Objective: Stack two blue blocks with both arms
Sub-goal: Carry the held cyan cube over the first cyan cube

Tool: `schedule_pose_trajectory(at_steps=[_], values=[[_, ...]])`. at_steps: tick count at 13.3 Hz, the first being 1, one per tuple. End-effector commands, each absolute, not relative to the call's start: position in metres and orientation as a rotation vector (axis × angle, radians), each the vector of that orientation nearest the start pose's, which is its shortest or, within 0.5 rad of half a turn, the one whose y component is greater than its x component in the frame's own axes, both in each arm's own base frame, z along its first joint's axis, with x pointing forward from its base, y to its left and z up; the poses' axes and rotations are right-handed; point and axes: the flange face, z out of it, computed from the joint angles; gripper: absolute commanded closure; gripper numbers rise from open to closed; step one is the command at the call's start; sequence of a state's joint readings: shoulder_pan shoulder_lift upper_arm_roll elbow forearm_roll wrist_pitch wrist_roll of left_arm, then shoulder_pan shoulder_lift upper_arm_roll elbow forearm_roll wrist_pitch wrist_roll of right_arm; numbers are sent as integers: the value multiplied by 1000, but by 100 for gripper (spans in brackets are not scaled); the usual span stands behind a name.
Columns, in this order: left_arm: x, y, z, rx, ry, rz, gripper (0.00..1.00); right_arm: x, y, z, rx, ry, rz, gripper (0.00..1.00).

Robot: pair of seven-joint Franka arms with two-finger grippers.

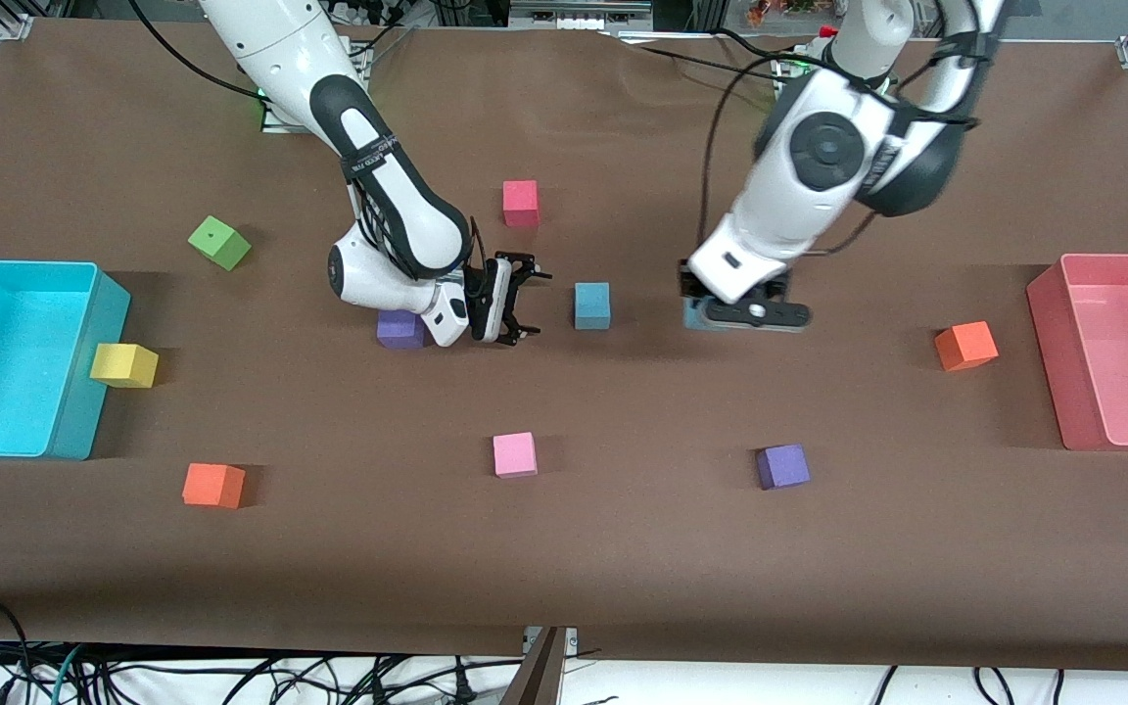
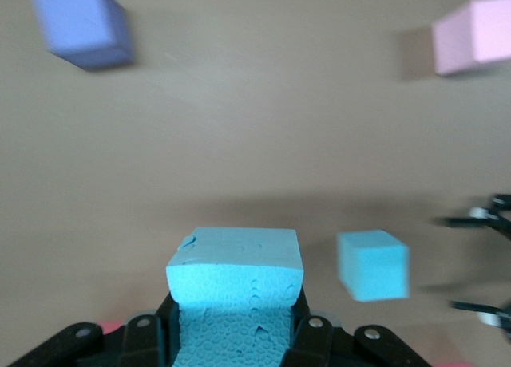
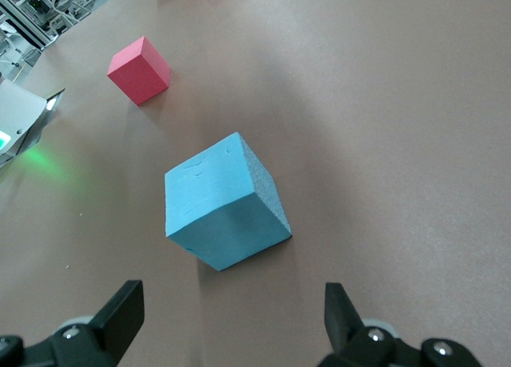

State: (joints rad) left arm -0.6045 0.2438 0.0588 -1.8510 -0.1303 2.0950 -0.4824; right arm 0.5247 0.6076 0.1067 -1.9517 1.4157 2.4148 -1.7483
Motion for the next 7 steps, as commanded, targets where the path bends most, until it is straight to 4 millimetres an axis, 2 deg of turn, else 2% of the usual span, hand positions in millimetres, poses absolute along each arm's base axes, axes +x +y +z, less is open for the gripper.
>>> schedule_pose_trajectory(at_steps=[1,2,4,7], values=[[525,-382,363,-3216,-132,153,100,483,358,157,-1909,-1257,-434,0],[513,-406,349,-3204,-141,181,100,483,358,157,-1908,-1259,-434,0],[497,-431,323,-3194,-206,211,100,483,358,157,-1908,-1259,-434,0],[492,-449,308,-3195,-286,217,100,484,357,157,-1910,-1258,-434,0]])
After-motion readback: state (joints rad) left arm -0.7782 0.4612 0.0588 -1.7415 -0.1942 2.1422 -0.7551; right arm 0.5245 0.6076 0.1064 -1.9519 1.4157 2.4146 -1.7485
